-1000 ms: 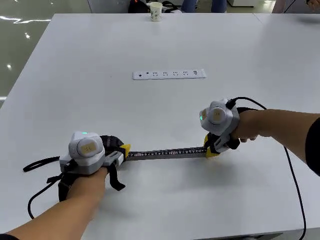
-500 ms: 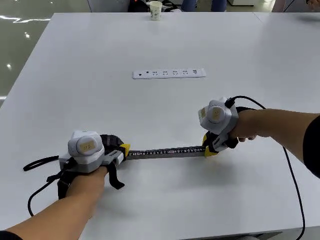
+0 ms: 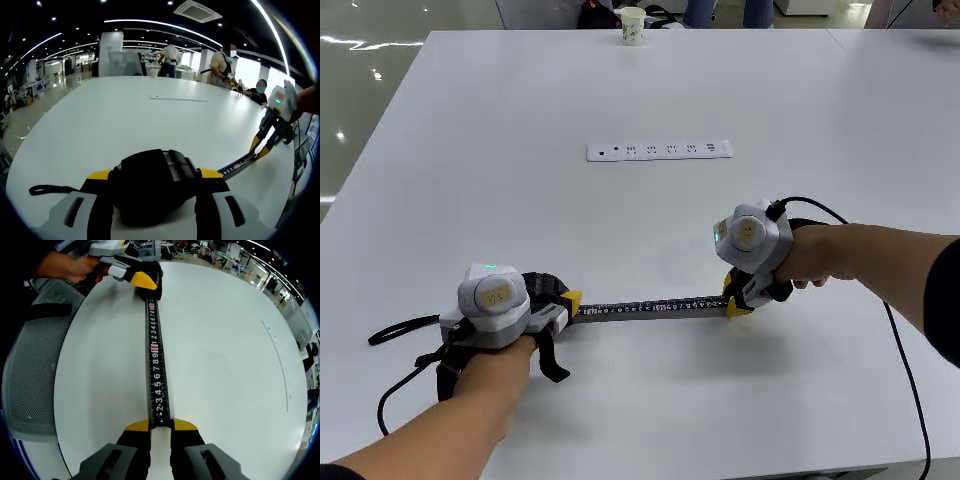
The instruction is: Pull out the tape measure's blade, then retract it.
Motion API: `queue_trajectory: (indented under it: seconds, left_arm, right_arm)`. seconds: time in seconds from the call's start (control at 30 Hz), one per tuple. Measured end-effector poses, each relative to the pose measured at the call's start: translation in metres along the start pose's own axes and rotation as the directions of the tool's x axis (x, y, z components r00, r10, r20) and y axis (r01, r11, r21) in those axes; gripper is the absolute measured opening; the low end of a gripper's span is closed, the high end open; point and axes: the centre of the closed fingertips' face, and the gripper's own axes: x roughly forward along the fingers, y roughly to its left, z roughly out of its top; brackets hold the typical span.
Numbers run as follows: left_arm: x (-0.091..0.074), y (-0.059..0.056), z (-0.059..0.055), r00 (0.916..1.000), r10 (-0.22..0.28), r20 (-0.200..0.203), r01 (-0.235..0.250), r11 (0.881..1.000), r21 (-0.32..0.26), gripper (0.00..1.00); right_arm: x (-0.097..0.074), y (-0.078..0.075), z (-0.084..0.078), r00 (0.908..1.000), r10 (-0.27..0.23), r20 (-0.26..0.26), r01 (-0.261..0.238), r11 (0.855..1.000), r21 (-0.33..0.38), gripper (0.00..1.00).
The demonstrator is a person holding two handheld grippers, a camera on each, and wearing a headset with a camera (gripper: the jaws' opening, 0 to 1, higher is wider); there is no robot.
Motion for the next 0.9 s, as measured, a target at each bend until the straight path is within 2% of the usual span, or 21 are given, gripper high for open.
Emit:
queue_trajectory:
  seconds: [0.9]
  left_arm:
    - [0.0009, 0.0009, -0.0005, 0.9999, -0.006, -0.012, 0.006, 1.000, 0.013, 0.61]
  right_arm:
    - [0.0025, -0.0003, 0.0089, 1.0000, 0.000, -0.006, 0.000, 1.000, 0.025, 0.11]
